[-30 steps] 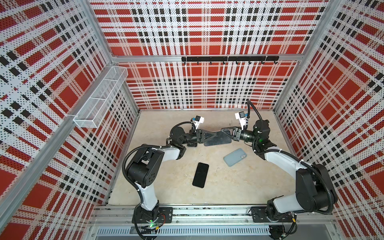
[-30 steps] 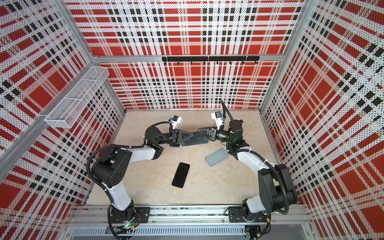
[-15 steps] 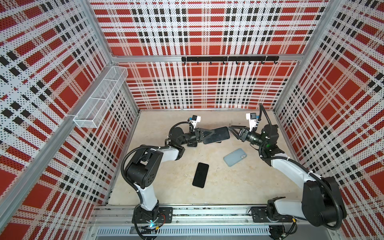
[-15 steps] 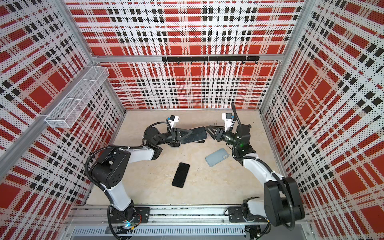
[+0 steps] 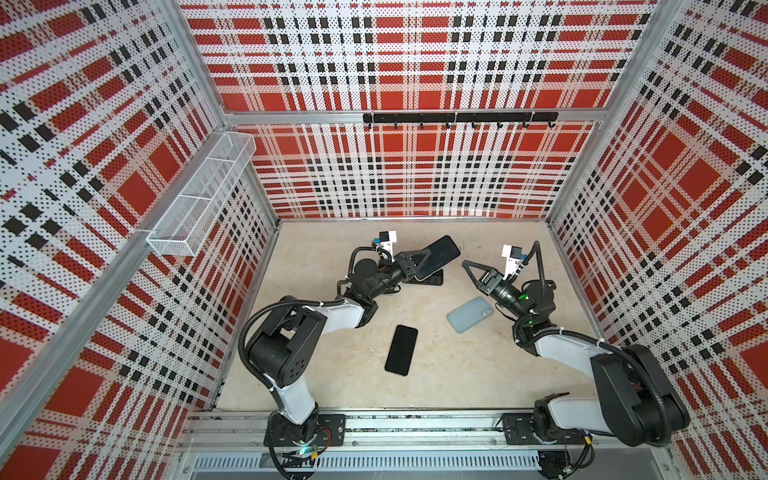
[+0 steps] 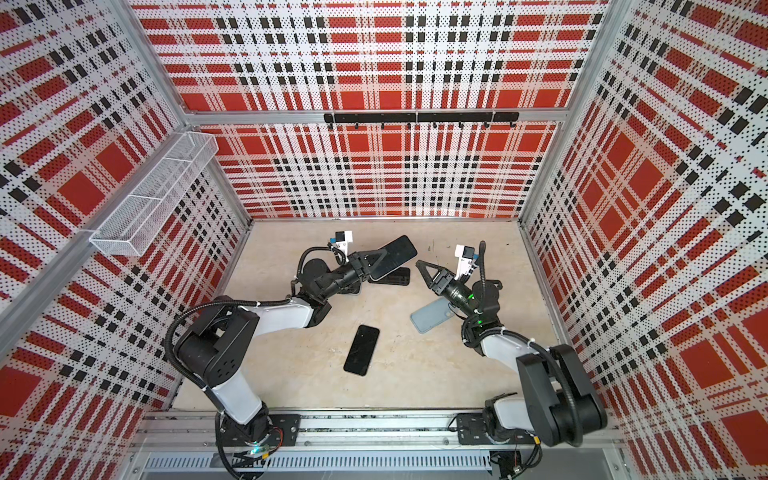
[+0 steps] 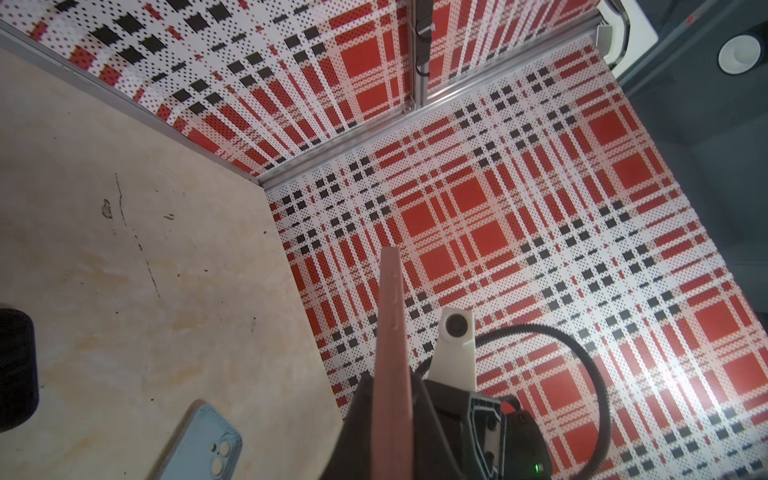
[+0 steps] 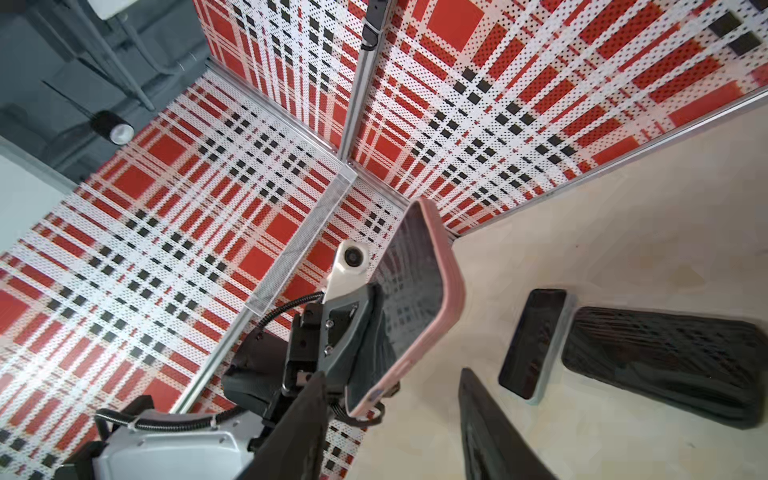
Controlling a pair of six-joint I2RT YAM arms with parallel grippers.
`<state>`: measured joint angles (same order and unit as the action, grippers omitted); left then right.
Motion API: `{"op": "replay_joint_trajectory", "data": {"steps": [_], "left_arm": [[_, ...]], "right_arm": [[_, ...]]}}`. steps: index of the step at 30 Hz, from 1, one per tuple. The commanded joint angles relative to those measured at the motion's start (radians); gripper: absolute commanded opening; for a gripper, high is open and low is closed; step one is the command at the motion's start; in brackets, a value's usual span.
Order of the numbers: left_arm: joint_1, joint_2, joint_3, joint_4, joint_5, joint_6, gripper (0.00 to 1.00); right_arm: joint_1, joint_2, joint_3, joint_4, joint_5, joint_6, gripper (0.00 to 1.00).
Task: Put the phone into the phone case
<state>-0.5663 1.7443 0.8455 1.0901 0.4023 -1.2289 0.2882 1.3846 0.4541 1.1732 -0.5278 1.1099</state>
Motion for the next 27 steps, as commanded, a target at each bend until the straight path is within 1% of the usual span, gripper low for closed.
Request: {"op": "replay_joint_trajectory", "data": {"steps": [1,5,12,17,19,21,27], "left_arm": [[-0.038,-0.052,-0.006,0.065,-0.169,0.017,0.00],[-0.073,-0.067,-0.010,0.073,-0.205,0.032,0.00],[-0.099,-0.096,-0.051,0.114,-0.265,0.062,0.00],[-0.113,-0.083,-0.045,0.147,-0.271,0.067,0.00],[-0.117,-0.072,-0.039,0.164,-0.270,0.065,0.00],[-0.121,-0.056,-0.033,0.180,-0.266,0.059,0.00],[-0.125,-0.046,-0.037,0.197,-0.275,0.053,0.00]], "right_arm": [[0.029,0.058,0.013,0.246,0.054,0.112,0.51],[0.075,0.106,0.046,0.246,0.043,0.088,0.51],[0.088,0.138,0.058,0.246,0.035,0.102,0.52],[0.099,0.182,0.097,0.245,0.012,0.132,0.52],[0.105,0.194,0.114,0.246,0.005,0.134,0.51],[0.108,0.203,0.133,0.246,-0.004,0.135,0.46],[0.107,0.204,0.163,0.246,-0.021,0.117,0.22]]}}
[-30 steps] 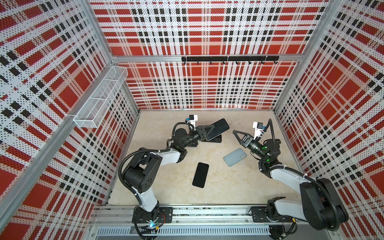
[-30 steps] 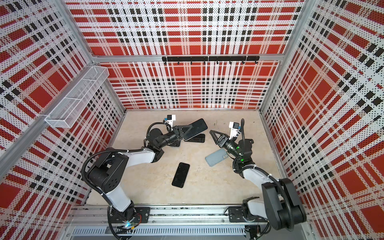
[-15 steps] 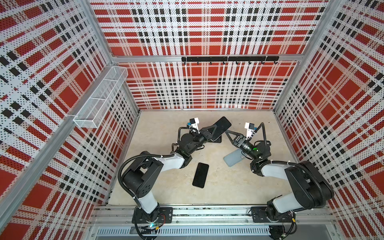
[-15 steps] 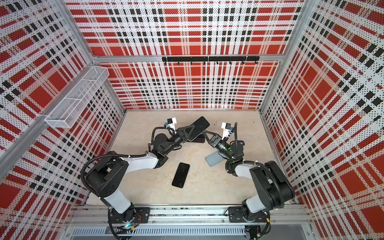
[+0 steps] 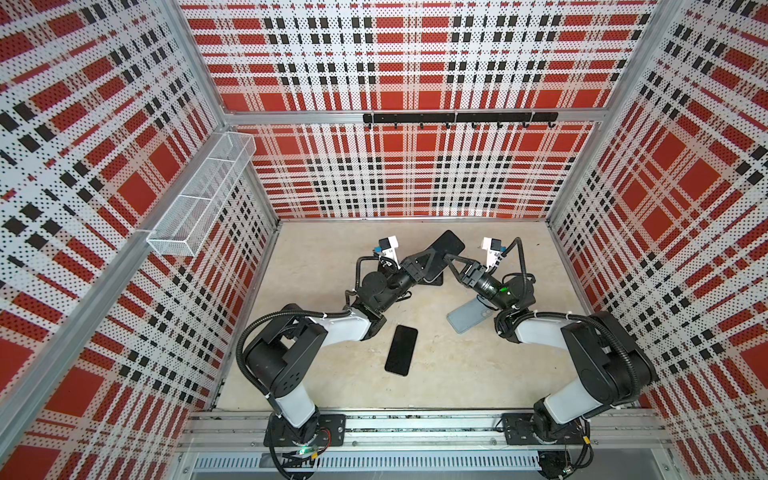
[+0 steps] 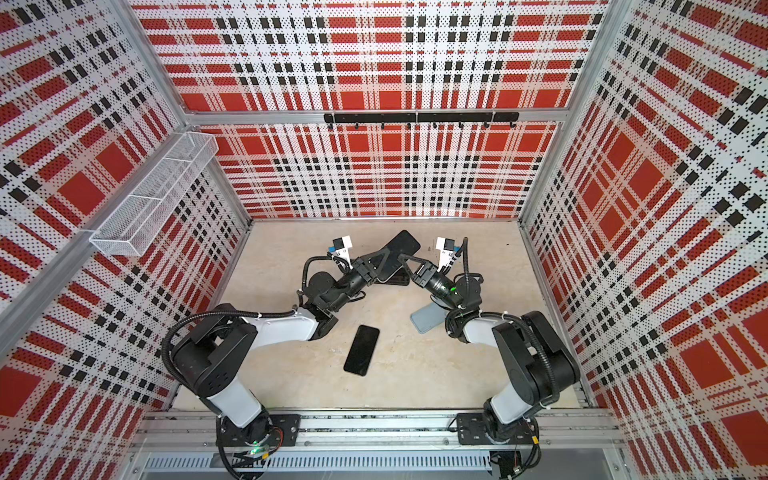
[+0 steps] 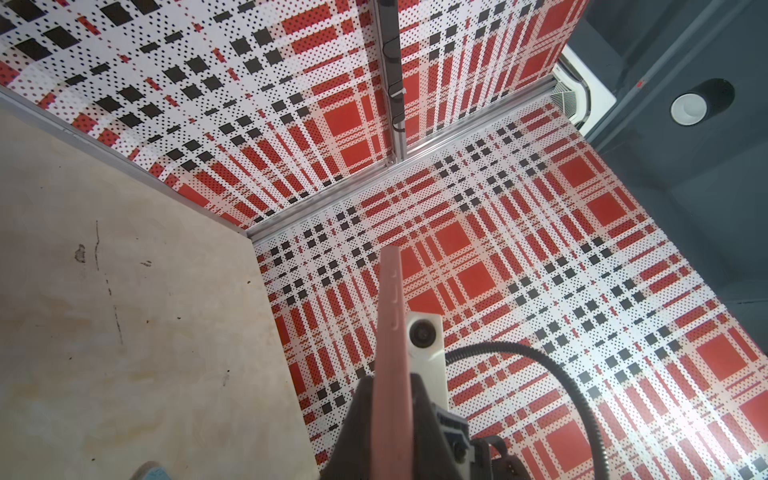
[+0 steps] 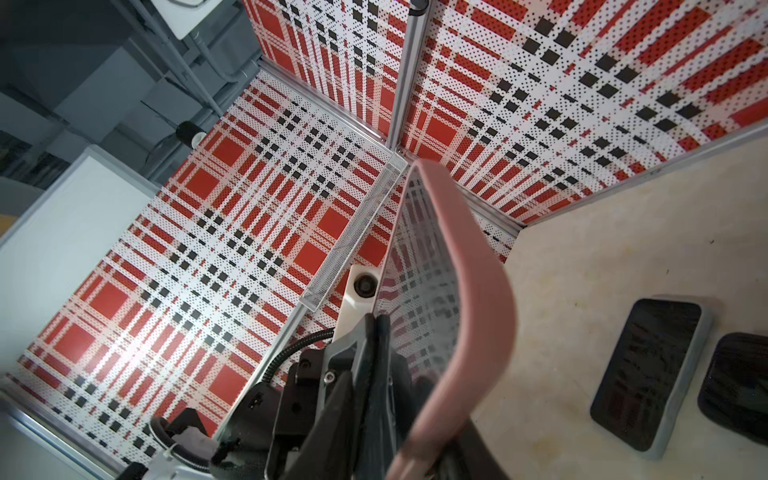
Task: Put the phone into the phone case
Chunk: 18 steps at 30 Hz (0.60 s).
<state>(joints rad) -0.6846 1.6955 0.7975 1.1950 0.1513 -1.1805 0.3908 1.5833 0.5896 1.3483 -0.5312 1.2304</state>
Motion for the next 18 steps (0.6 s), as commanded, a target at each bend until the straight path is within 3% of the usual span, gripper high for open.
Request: {"op": "replay_joint_trajectory", "data": {"steps": [1,7,10,13,18], "left_arm": [[-0.008,0.000,0.009,0.088,-0.025,0.005,0.00],[-0.008,-0.011,0.004,0.066,-0.022,0.001,0.09],[-0.008,-0.017,0.000,0.066,-0.014,0.007,0.19],[-0.005,-0.048,-0.009,0.029,-0.012,0.050,0.37],[0.004,-0.187,-0.018,-0.215,-0.025,0.242,0.58]], "right_arm": [[0.005,0.007,0.032,0.071,-0.020,-0.006,0.20],[0.005,0.015,0.062,0.072,-0.033,-0.024,0.08],[0.005,0.013,0.070,0.072,-0.034,-0.031,0.03],[-0.004,-0.001,0.066,0.071,-0.023,-0.040,0.00],[-0.061,-0.042,0.048,0.044,-0.044,-0.026,0.00]]}}
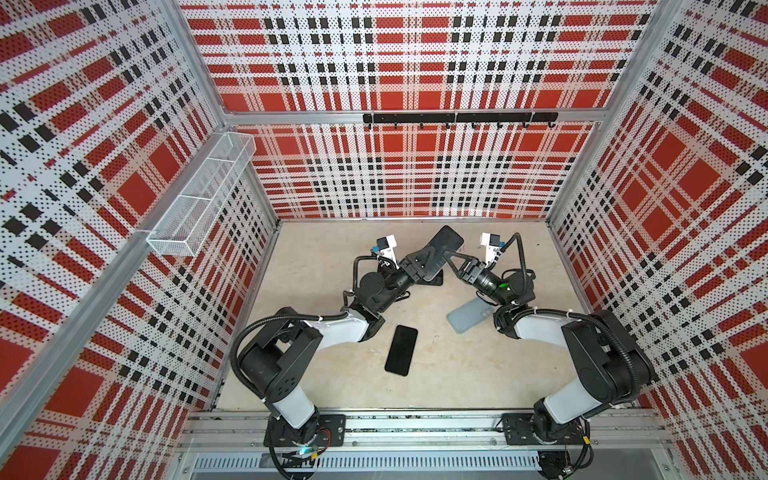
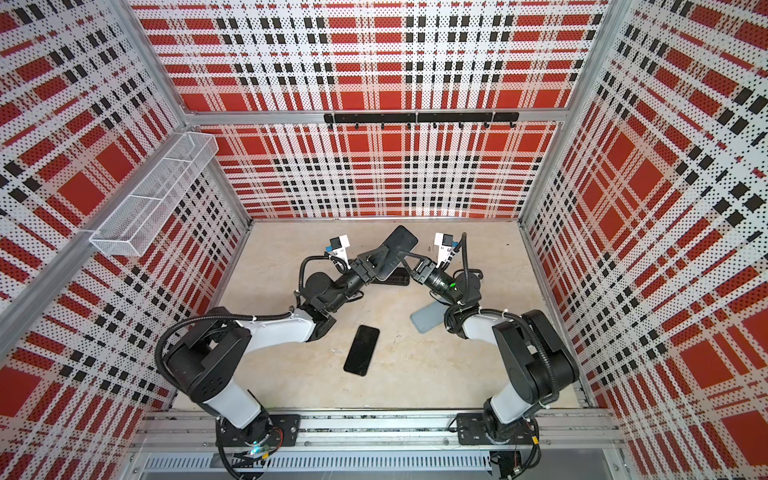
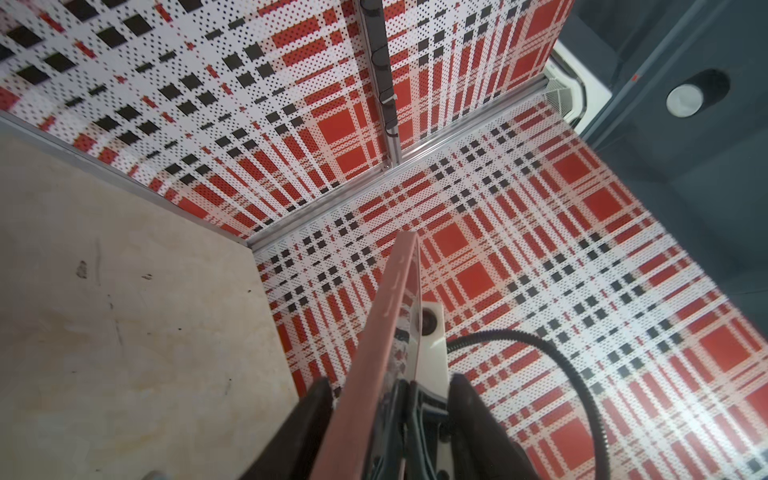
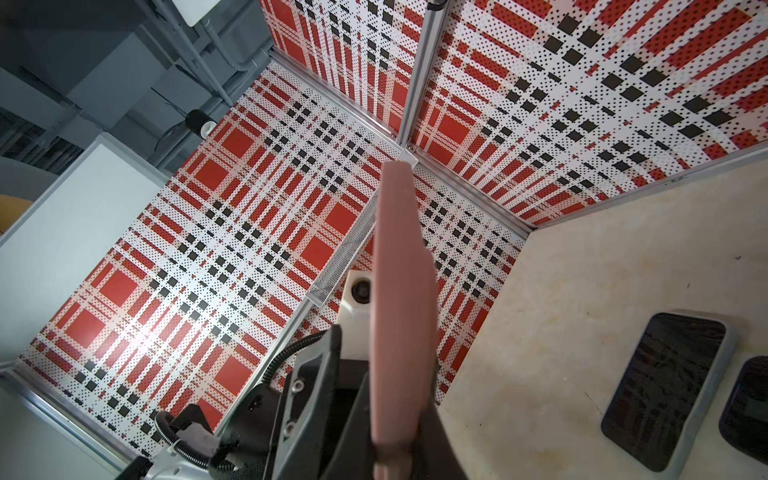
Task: Put the phone into the phone case
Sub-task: 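Lower the pink-cased phone onto the table with the right gripper and open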
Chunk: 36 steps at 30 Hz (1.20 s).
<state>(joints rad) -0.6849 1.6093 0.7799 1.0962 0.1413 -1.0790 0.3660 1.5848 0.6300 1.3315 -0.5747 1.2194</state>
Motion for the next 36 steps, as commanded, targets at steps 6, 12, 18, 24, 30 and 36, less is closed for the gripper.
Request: {"op": "replay_joint_trajectory", "data": {"steps": [6,12,18,24,30,36], "left_arm": [[0.004,-0.343,-0.021,-0.543,-0.182,0.472,0.80],[0.009,-0.565,-0.038,-0.887,-0.413,0.767,0.84],[0.046,-0.729,-0.113,-0.985,-0.460,0.847,0.91],[0.097,-0.760,-0.154,-0.997,-0.382,0.799,0.90],[0.099,-0.736,-0.130,-1.028,-0.350,0.768,0.92],[0.100,-0.743,-0.128,-1.042,-0.353,0.773,0.92]], "right_arm": [[-0.098,-0.142,0.015,-0.192,-0.077,-0.110,0.00],[-0.113,-0.191,0.183,-0.918,-0.200,-0.456,0.00],[-0.110,-0.056,0.334,-1.341,-0.244,-0.723,0.00],[-0.059,0.170,0.479,-1.552,-0.269,-0.867,0.00],[-0.027,0.350,0.588,-1.591,-0.287,-0.888,0.00],[-0.028,0.457,0.672,-1.660,-0.280,-0.919,0.00]]}}
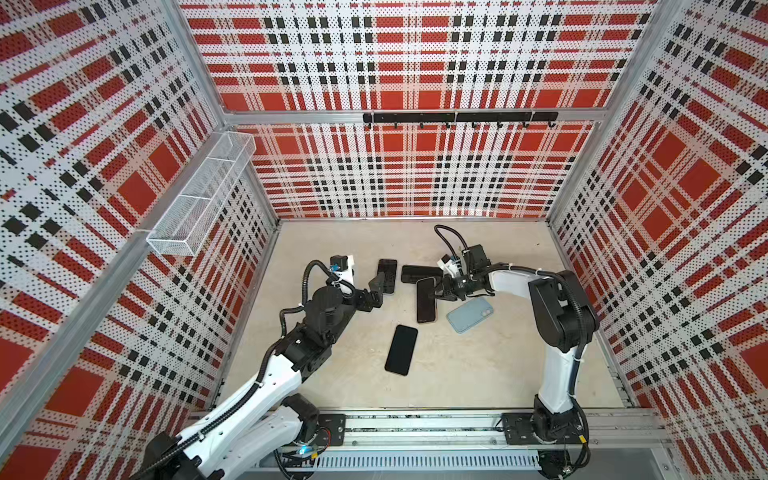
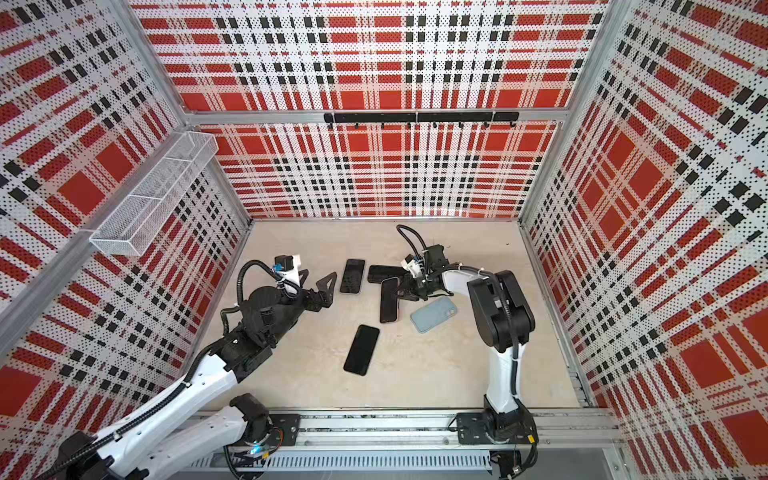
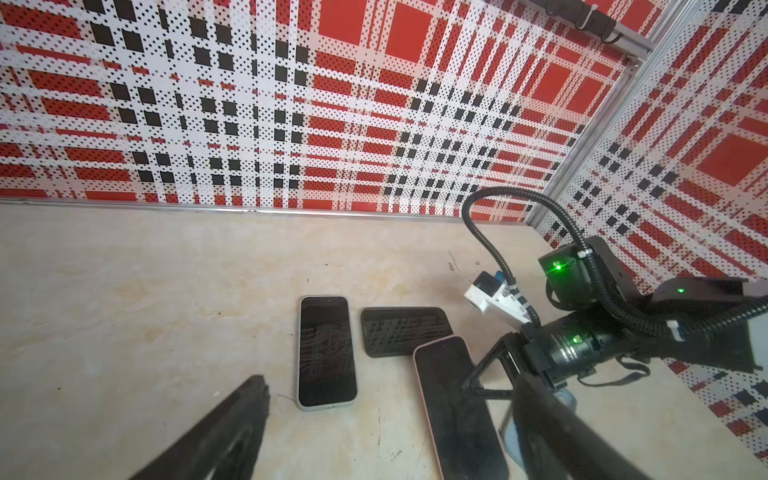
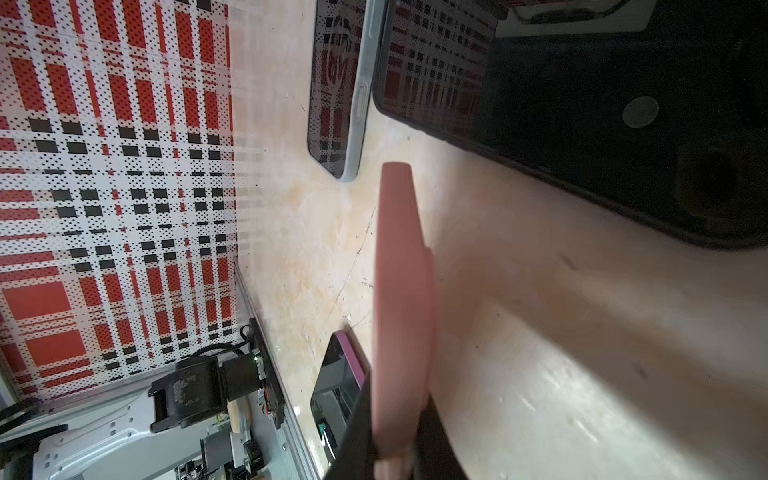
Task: Put the phone into the phone case
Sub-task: 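Lower the pink-cased phone onto the table with the right gripper and open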
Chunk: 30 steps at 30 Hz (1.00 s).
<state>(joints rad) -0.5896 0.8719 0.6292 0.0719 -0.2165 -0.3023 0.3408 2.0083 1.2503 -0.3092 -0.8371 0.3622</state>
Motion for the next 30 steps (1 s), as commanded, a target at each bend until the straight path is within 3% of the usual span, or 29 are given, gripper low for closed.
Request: {"op": "replay_joint_trajectory", "data": {"steps": [1,20,22,26,30], "left_arm": [[0.004,-0.006,0.023,-0.020,0.003,-0.004,0.92],[0.017,0.013,0.027,-0.023,0.008,-0.008,0.93],[0.017,0.009,0.029,-0.024,0.009,-0.004,0.99],[0.014,-0.008,0.030,-0.024,0.007,0.013,1.00],[0.015,-0.032,0.023,-0.025,-0.007,0.015,1.00]], "right_arm": [[-0.002,0.050,0.063,-0.032,-0.016,-0.064,0.00],[-0.002,0.089,-0.032,-0.021,0.095,-0.066,0.10],[-0.002,0.086,-0.047,-0.016,0.109,-0.063,0.11],[-0.001,0.077,-0.069,-0.011,0.144,-0.062,0.13],[-0.002,0.072,-0.075,-0.016,0.193,-0.059,0.21]]}}
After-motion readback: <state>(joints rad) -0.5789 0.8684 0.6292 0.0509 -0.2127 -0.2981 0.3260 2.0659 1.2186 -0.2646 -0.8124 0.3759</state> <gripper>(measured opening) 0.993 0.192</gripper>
